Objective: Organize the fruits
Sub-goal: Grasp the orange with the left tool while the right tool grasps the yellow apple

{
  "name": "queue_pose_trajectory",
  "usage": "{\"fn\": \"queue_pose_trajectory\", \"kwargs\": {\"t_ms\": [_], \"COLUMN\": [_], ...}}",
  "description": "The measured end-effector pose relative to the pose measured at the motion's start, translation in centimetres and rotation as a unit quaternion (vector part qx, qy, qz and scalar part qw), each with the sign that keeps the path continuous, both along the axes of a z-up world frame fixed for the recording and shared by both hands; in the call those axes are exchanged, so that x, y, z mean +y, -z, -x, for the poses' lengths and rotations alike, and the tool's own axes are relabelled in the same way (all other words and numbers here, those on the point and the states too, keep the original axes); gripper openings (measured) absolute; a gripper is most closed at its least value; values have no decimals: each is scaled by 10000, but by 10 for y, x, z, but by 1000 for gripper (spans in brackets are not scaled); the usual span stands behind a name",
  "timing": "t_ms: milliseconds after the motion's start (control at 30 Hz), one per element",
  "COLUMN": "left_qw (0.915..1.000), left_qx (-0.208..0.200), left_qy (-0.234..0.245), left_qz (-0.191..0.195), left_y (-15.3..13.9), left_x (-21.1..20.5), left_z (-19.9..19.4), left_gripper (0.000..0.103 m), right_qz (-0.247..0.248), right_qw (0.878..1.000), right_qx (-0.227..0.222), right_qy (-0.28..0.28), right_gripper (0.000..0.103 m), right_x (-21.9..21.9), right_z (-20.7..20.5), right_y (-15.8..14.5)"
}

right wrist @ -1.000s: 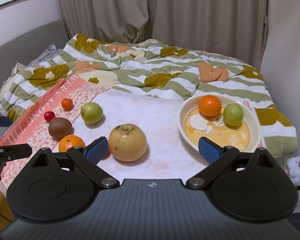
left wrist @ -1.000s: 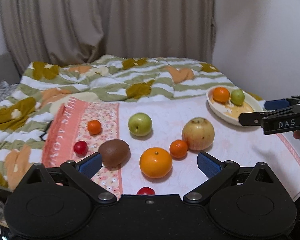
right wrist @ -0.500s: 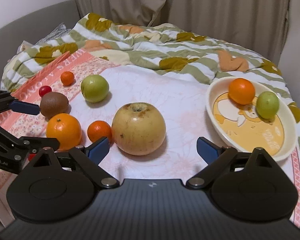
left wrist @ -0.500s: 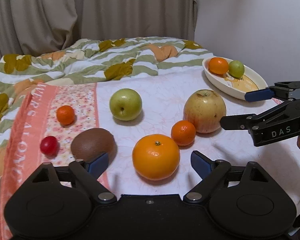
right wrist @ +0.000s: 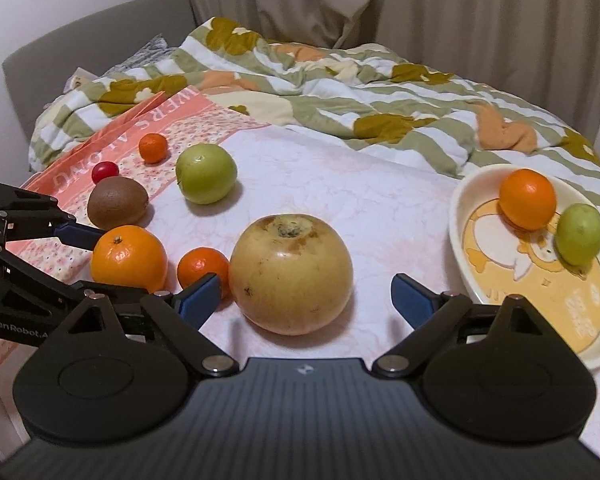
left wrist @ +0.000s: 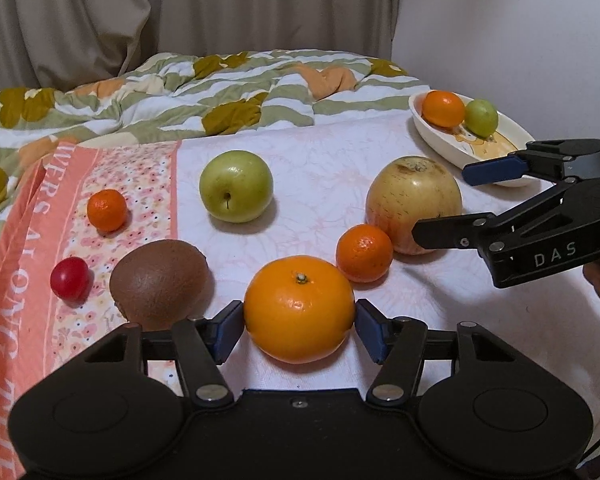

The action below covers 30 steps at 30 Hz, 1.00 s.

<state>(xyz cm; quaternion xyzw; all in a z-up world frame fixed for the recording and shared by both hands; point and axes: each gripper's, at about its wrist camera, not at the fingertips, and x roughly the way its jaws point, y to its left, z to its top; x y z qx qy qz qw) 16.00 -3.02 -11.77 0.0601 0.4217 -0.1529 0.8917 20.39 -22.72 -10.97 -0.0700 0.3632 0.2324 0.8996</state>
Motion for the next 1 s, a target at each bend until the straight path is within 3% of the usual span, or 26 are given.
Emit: {"fn": "queue_pose_trajectory", "kwargs": {"t_ms": [567,1000], "left_qw": [9995,9987], "left_qx": [60,-182], "left_qy": [-301,-446], "left_qz": [28,142], "left_y": [-1,-22], "left_x": [5,9], "left_z": [5,18], "left_gripper": [64,64], "right_qz": [-48,-67], "right_qw": [9983,9992], "right_qx": [121,25], "right_qy": [-575,-401], "right_gripper": [91,90], "right_x": [5,5], "right_z": [-18,-3], "right_y": [7,-9]}}
